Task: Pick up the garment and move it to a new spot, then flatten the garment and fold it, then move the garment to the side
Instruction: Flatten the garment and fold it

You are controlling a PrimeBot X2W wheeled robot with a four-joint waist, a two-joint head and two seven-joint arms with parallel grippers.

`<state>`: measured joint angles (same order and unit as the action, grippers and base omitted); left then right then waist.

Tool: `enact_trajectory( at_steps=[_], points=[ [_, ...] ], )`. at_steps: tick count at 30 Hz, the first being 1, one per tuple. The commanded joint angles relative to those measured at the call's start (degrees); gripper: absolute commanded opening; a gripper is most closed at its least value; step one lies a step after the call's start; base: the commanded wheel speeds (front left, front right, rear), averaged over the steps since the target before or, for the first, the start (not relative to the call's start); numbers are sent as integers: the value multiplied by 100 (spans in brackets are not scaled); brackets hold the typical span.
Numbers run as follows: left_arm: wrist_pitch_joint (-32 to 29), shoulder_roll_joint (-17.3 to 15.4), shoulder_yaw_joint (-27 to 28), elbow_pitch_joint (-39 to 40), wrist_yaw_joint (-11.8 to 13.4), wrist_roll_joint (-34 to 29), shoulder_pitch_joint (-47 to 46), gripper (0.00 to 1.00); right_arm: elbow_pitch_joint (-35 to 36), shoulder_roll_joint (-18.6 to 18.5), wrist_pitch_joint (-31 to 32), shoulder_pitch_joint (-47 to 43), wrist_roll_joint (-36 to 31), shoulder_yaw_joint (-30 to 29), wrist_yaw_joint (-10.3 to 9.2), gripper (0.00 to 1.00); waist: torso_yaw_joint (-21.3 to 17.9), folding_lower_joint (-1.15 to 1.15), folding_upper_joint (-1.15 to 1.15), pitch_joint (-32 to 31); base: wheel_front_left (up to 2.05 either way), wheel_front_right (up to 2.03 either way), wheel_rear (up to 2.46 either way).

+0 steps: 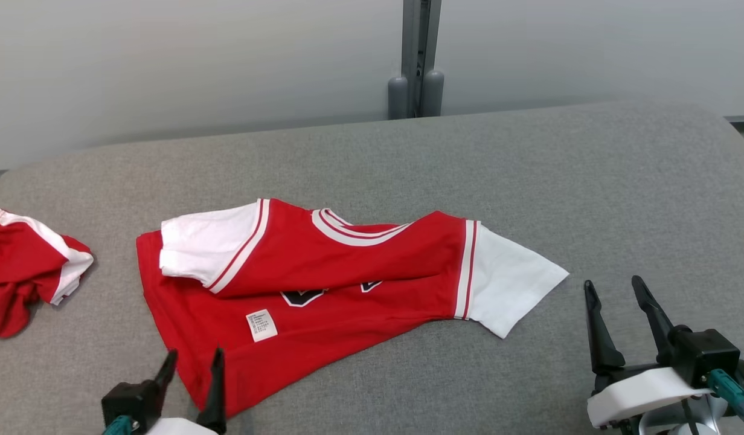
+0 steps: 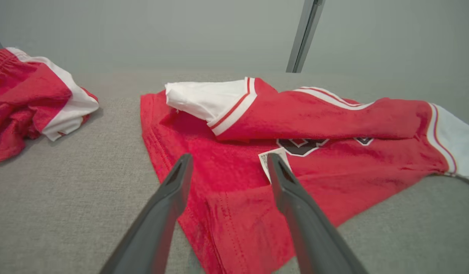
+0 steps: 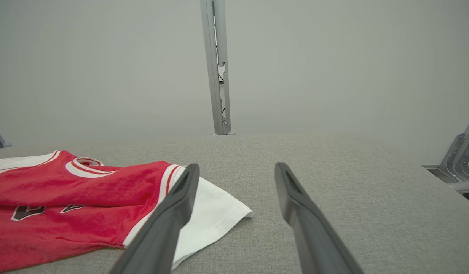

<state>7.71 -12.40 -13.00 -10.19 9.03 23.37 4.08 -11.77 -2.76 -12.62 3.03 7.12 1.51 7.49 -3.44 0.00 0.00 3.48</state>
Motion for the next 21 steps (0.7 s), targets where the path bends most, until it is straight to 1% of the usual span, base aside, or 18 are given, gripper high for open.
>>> enact_trajectory(
  at_steps=[1,6,11,14,15,16,17,21],
  points=[
    [-108,3,-28,-75,-49,61,-132,100,32,-28,-3,82,32,1,1,100,5,0,0,101,0,0,0],
    [-474,68,-144,-500,-162,199,-361,100,-3,-28,-39,161,39,34,1,100,-3,0,0,296,0,0,0],
    [-538,107,-108,-896,-150,296,-588,100,-28,-28,-60,245,40,47,1,100,-42,0,0,465,0,0,0],
    [-475,111,-118,-1002,-192,313,-701,100,-46,-28,-75,283,30,18,1,100,-53,0,0,533,0,0,0],
    [-457,115,-117,-1025,-202,307,-724,84,-47,-27,-79,297,26,6,1,100,-52,0,0,560,0,0,0],
    [-446,118,-116,-1051,-220,320,-740,35,-44,-27,-88,314,26,-1,1,100,-49,0,0,585,0,0,0],
    [-437,114,-125,-1081,-234,328,-753,0,-42,-27,-96,330,25,-8,1,100,-45,0,0,613,0,0,0],
    [-253,81,-101,-1114,-204,269,-888,0,-60,-28,-114,370,25,-15,1,100,-27,0,0,683,0,0,0]
  ],
)
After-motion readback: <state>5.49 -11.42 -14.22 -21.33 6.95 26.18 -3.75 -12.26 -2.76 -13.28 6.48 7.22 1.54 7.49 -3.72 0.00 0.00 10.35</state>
